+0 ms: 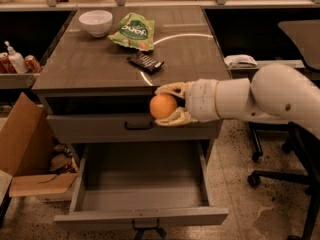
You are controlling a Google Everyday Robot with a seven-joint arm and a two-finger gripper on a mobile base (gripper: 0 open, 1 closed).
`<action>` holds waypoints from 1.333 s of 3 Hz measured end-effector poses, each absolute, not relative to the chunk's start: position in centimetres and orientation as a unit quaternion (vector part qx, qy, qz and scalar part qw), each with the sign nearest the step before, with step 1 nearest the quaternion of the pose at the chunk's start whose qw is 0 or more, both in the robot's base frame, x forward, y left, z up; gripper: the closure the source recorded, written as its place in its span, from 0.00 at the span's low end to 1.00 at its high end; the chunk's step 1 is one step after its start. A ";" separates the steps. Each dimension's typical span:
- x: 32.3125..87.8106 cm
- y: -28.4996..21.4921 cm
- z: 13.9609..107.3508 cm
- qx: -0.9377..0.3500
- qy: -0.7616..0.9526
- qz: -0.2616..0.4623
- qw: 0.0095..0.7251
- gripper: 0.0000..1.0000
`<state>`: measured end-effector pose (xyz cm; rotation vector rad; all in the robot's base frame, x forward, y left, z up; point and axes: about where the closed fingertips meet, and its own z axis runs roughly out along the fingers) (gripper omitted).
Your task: Pick orange from middle drawer and place on counter
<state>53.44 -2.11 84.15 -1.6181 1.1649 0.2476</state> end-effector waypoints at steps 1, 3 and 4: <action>56.7 -3.1 85.8 -0.670 0.509 0.092 0.533 1.00; 62.1 -5.4 88.8 -0.616 0.551 0.068 0.559 1.00; 64.6 -5.5 89.5 -0.590 0.572 0.065 0.566 1.00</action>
Offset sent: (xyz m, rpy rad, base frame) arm 0.0961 -0.0501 0.0527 0.0579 0.0139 -0.2303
